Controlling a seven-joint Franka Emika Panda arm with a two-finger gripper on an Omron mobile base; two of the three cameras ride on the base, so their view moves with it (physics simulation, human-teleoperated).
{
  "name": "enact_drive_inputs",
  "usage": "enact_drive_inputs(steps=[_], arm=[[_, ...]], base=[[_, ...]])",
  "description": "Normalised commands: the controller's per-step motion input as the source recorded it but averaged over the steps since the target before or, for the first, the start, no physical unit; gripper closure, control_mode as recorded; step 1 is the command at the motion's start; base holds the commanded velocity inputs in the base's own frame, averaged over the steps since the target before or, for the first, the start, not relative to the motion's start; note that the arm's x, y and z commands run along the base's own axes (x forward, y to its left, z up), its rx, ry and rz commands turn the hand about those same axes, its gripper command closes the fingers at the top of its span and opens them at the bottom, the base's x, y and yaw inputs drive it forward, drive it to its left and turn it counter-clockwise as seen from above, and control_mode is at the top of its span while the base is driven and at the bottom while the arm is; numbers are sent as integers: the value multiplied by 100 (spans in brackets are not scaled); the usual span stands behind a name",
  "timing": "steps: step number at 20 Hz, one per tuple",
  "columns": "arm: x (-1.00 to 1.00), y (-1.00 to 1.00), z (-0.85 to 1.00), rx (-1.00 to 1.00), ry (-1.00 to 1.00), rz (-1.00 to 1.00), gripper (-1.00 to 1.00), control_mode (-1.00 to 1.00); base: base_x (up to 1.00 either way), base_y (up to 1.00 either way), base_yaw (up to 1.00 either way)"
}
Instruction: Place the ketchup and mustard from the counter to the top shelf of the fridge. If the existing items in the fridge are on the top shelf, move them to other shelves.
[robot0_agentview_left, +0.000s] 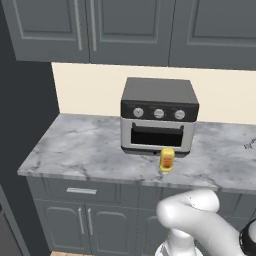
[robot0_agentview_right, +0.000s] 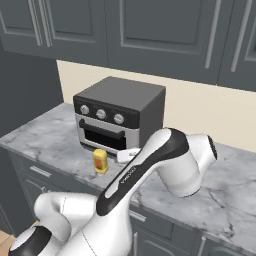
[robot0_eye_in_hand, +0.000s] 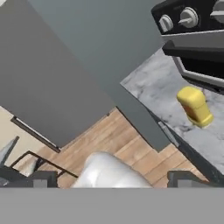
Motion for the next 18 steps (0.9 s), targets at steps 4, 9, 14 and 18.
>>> enact_drive_inputs(steps=[4, 9, 14, 18], arm=[[62, 26, -52, 0, -45, 0, -100, -100], [53, 20, -28, -4, -17, 0, -100, -100], [37, 0, -14, -2, -1, 12, -100, -100], [21, 12, -22, -1, -5, 13, -100, -100]], base=[[0, 0, 0], [0, 0, 0], [0, 0, 0], [0, 0, 0]])
